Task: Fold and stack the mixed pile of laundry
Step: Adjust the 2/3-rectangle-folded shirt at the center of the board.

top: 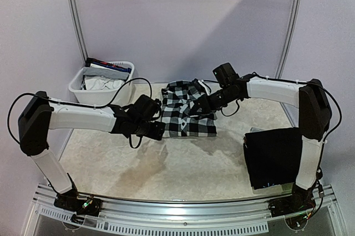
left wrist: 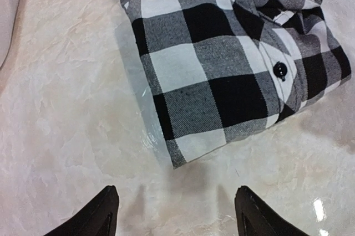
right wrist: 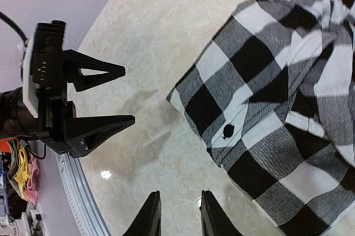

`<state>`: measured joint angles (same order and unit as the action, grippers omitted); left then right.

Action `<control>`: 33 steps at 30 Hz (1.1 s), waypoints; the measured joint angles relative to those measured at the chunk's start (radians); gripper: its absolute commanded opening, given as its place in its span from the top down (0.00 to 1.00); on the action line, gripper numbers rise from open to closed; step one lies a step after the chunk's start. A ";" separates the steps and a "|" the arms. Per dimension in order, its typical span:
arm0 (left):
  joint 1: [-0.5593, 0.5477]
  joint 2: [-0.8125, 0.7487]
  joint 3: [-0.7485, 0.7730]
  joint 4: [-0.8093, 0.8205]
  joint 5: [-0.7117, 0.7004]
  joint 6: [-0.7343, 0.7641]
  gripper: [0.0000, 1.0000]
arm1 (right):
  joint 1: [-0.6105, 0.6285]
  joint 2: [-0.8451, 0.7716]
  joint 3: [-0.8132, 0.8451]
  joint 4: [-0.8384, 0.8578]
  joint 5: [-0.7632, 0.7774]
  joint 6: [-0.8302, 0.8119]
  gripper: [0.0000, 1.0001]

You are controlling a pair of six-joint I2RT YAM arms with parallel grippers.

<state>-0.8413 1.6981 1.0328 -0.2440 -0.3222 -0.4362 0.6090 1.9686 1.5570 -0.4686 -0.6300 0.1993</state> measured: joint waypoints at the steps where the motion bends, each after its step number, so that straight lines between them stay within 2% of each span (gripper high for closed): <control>1: 0.000 0.000 -0.003 0.000 -0.005 -0.003 0.27 | 0.005 -0.002 -0.020 0.007 0.008 0.011 0.80; 8: 0.000 -0.006 -0.009 0.027 -0.008 -0.017 0.27 | 0.026 0.019 -0.063 0.037 0.056 0.047 0.84; 18: 0.000 -0.049 -0.089 0.091 -0.028 -0.016 0.31 | 0.026 0.204 -0.070 0.064 0.103 0.058 0.86; 21: -0.002 -0.055 -0.101 0.121 -0.036 0.007 0.30 | 0.025 0.215 -0.087 0.090 0.095 0.059 0.86; 28: -0.060 -0.068 -0.106 0.176 -0.095 0.156 0.24 | 0.025 0.198 -0.118 0.123 0.102 0.069 0.85; 33: -0.101 -0.067 -0.050 0.152 -0.105 0.325 0.16 | 0.027 0.113 -0.180 0.103 0.141 0.083 0.79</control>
<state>-0.9424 1.6310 0.9825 -0.0917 -0.4274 -0.1112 0.6361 2.0819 1.3766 -0.3656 -0.4892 0.2821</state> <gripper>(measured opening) 0.806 0.175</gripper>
